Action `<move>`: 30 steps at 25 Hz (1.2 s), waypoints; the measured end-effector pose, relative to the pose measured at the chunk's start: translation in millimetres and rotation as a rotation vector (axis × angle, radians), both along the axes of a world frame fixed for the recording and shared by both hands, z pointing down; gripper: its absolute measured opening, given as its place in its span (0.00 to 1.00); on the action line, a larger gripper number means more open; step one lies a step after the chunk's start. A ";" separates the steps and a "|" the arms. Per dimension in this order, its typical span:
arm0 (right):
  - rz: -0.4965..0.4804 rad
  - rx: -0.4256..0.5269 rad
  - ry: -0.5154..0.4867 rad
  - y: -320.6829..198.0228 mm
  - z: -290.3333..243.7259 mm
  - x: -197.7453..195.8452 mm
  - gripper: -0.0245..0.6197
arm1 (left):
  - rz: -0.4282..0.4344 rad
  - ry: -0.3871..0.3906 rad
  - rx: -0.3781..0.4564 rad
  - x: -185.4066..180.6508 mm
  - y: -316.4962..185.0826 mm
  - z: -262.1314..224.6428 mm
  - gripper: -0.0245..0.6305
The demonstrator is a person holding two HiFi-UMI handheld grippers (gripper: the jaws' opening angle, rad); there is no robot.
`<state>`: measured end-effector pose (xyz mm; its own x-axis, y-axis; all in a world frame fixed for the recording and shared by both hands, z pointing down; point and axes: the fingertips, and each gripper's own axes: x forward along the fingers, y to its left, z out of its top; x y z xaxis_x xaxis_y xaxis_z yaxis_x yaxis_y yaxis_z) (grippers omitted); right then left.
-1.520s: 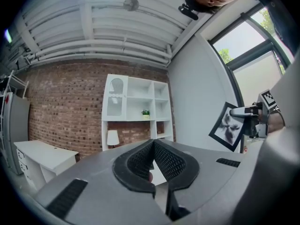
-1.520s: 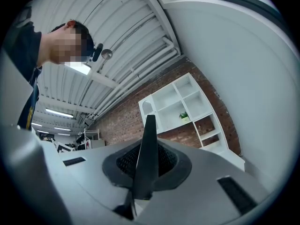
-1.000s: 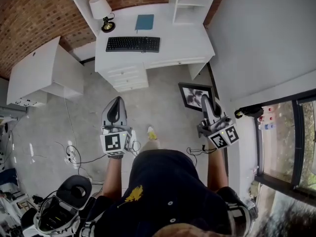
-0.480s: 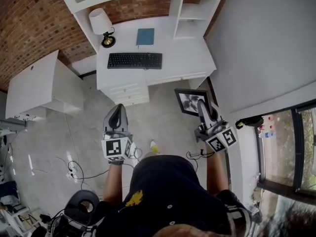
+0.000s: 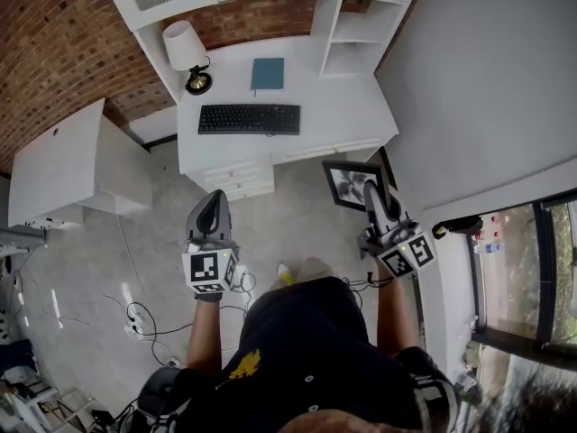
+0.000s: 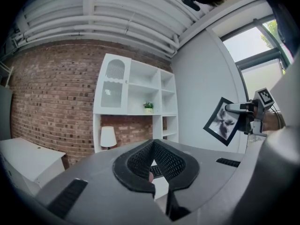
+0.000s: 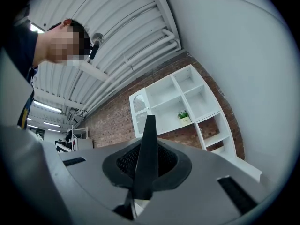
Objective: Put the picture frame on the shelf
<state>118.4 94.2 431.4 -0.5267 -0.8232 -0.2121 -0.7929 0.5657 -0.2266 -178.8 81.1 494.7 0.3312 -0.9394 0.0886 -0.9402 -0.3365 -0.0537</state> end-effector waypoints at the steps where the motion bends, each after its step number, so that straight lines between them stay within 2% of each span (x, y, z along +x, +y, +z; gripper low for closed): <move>1: 0.005 0.003 0.001 -3.9 -2.1 1.6 0.08 | 0.006 0.000 -0.001 1.9 -3.8 0.4 0.07; 9: 0.013 0.015 0.020 -48.2 -7.5 11.9 0.08 | 0.027 -0.013 0.019 17.0 -52.5 -4.6 0.07; 13: -0.014 0.013 0.012 -89.3 -0.3 18.4 0.08 | 0.013 -0.022 0.022 26.3 -88.7 -0.4 0.07; 22: -0.070 -0.024 -0.010 -195.1 16.9 32.4 0.08 | -0.015 -0.053 -0.027 50.0 -178.8 9.0 0.07; 27: -0.115 -0.003 -0.008 -250.1 -1.2 32.5 0.08 | -0.039 -0.034 -0.008 59.3 -232.0 -8.6 0.07; 30: -0.136 0.008 -0.008 -275.7 -5.6 38.0 0.08 | -0.043 -0.047 0.013 70.5 -257.6 -13.2 0.07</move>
